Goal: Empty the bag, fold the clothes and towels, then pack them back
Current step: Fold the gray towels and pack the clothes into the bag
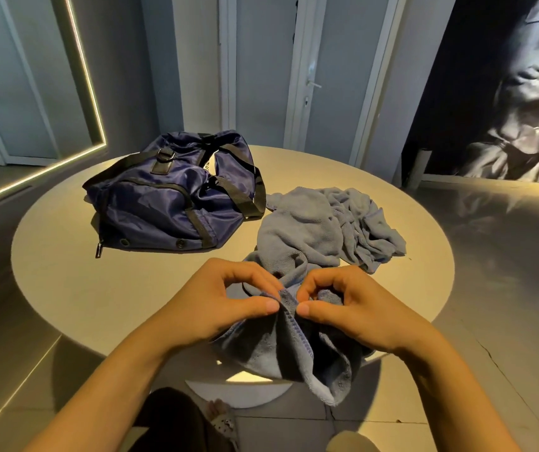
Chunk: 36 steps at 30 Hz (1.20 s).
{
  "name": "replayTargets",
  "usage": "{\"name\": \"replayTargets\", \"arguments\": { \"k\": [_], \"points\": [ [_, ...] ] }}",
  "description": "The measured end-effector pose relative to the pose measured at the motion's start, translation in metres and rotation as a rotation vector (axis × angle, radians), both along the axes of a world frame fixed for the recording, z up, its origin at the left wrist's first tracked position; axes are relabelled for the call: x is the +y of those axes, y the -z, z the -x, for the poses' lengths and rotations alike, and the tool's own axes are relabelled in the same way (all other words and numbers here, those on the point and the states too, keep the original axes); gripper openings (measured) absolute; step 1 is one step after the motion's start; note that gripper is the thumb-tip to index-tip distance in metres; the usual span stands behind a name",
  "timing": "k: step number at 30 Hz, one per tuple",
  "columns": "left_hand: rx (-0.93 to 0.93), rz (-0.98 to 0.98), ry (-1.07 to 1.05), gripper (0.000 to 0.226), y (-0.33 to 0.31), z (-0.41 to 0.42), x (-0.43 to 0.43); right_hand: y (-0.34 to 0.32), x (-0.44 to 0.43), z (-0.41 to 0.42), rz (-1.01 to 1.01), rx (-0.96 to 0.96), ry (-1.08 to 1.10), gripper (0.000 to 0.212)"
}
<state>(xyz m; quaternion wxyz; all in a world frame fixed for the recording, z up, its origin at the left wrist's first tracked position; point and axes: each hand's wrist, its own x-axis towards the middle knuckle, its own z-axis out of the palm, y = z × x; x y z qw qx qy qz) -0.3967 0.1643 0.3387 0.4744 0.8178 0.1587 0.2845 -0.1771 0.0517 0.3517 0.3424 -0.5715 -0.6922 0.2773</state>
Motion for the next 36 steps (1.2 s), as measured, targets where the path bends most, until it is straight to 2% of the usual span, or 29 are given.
{"name": "replayTargets", "arguments": {
  "k": [10,14,19,25,26,29,32,36],
  "points": [
    [0.021,-0.284,-0.087,0.009,-0.002,-0.006,-0.006,0.000,0.001,-0.001,-0.017,0.016,0.003,0.006],
    [0.034,-0.310,-0.131,0.017,-0.003,-0.004,-0.005,-0.001,0.000,-0.003,-0.069,0.102,0.083,0.010],
    [0.093,-0.221,-0.143,0.026,0.005,0.002,0.004,0.001,-0.005,-0.016,-0.119,0.287,0.238,0.020],
    [0.026,-0.249,-0.259,0.004,0.011,0.014,0.020,0.017,-0.010,-0.047,-0.152,0.531,0.399,0.030],
    [0.001,-0.241,-0.295,0.008,0.011,0.016,0.022,0.019,-0.010,-0.051,-0.161,0.576,0.428,0.031],
    [-0.096,-0.116,-0.375,0.018,0.014,0.020,0.029,0.024,-0.012,-0.059,-0.184,0.713,0.483,0.035],
    [-0.193,0.096,-0.435,0.014,0.017,0.025,0.034,0.027,-0.015,-0.063,-0.158,0.808,0.464,0.038],
    [-0.256,0.149,-0.470,0.004,0.017,0.031,0.036,0.031,-0.016,-0.064,-0.165,0.826,0.513,0.042]
  ]
}}
